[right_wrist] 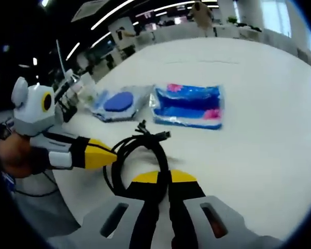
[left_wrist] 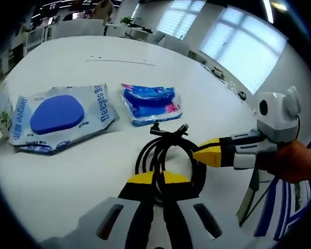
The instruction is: Arrange the tabletop items into an orderly group along one side of the table until the central work area is clear of visible clutter.
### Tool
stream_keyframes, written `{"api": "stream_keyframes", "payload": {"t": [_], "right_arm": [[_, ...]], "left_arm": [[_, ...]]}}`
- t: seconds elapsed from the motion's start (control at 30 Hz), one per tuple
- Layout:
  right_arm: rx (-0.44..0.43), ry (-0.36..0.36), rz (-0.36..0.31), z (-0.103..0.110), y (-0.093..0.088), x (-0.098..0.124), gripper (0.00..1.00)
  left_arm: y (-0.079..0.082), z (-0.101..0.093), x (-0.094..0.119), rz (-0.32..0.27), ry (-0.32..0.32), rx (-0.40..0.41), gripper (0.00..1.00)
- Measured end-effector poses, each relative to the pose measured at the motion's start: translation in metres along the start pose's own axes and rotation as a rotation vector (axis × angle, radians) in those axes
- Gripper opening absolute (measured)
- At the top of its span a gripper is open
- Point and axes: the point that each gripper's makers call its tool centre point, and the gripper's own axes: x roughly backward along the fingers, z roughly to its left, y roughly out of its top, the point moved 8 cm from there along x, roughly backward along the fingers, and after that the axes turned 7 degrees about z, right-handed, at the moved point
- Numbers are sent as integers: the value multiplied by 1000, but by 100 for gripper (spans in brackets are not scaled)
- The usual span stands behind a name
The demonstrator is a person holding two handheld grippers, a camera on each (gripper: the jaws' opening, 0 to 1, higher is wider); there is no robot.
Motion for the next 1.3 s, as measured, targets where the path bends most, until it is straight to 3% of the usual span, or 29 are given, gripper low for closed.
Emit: {"api": "stream_keyframes", "payload": {"t": [0.23, 0.47, 0.87, 1.3], "right_arm": [[-1, 16, 0, 10, 15, -15, 3], [3, 19, 40, 12, 12, -27, 3], [-17, -6, 13, 7, 16, -19, 12], [1, -15, 3, 12, 16, -13, 16]], "left_arm": [[6, 18, 6, -13, 38, 30, 0], [4, 26, 3, 8, 70, 56, 1], [0, 30, 9, -19, 64, 54, 13], [1, 44, 34, -56, 69, 54, 16]]}}
